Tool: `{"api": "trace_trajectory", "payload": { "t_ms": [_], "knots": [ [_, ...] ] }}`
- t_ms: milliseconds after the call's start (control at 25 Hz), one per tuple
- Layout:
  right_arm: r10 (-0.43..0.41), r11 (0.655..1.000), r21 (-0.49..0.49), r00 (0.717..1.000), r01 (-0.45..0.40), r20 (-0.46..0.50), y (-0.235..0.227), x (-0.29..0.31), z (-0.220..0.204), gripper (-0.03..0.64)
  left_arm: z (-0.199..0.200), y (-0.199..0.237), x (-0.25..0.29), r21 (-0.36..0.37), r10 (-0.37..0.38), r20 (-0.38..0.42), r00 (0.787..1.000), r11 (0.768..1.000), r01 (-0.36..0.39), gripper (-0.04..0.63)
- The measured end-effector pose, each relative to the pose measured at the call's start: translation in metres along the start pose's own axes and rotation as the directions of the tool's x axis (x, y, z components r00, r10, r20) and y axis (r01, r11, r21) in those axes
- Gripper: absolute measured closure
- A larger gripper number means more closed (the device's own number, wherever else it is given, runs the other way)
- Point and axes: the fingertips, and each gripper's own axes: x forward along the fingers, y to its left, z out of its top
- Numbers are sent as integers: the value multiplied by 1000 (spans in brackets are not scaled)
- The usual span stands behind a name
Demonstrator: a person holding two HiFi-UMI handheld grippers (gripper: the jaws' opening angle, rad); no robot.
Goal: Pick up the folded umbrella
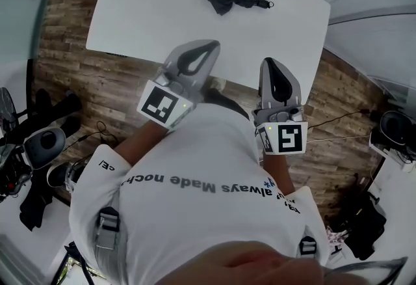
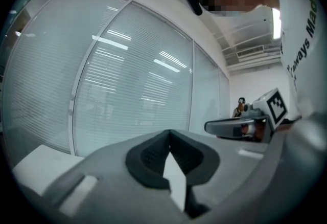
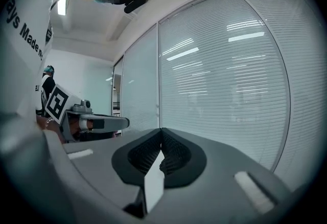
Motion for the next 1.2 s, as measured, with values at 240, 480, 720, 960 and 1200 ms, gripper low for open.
{"api": "trace_trajectory", "payload": {
  "t_ms": [240,480,720,960,1200],
  "knots": [
    [22,1000,2,1000,-22,-12,-33,21,-5,617,-12,15,34,7,23,-21,1000,1000,-23,594],
    [14,1000,2,1000,-14,-14,-50,34,-1,617,-12,26,54,2,10,-37,999,1000,-9,594],
    [-14,1000,-10,1000,13,-9,-55,60,13,615,-1,52,65,-3,-2,-26,1000,1000,1,594],
    [-22,999,-24,1000,22,0,-55,86,22,615,7,80,71,12,-14,-26,1000,1000,14,594],
    [-24,993,-115,999,19,-40,-59,111,12,594,4,97,73,0,-9,-41,999,1000,9,594]
  ]
}}
